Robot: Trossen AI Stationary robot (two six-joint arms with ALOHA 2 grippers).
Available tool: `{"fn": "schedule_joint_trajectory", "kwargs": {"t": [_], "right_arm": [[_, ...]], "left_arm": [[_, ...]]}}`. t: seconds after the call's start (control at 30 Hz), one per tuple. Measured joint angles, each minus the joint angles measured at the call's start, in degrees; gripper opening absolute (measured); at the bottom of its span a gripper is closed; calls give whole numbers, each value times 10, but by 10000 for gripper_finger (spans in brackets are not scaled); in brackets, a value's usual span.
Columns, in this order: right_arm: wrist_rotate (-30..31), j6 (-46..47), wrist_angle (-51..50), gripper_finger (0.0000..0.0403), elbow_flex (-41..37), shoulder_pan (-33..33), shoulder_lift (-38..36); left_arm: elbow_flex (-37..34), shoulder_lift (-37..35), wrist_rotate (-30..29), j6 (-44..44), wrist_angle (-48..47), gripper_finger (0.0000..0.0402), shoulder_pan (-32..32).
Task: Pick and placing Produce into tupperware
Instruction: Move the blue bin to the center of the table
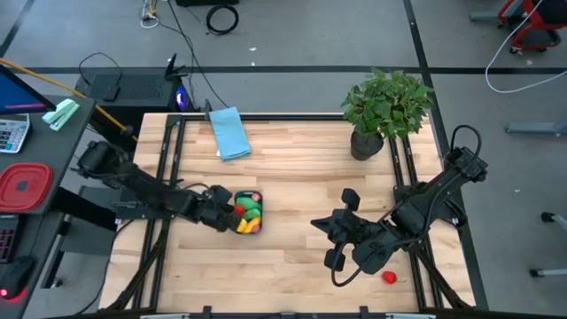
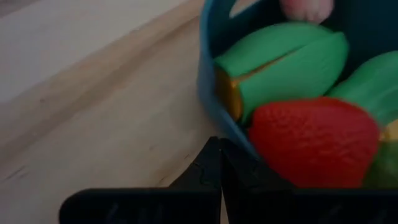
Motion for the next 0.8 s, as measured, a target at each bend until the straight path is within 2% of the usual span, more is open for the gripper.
{"fn": "schedule_joint_trajectory", "kwargs": {"t": [0.27, 0.5, 0.8], "right_arm": [[-6, 0, 0, 5, 0, 0, 0], [-6, 0, -2, 2, 0, 0, 0], [-19, 1, -31, 2, 0, 0, 0]], "left_arm": [[4, 47, 32, 51, 134, 1, 25], [48, 87, 32, 48, 148, 1, 25], [150, 166, 31, 62, 148, 1, 28]]}}
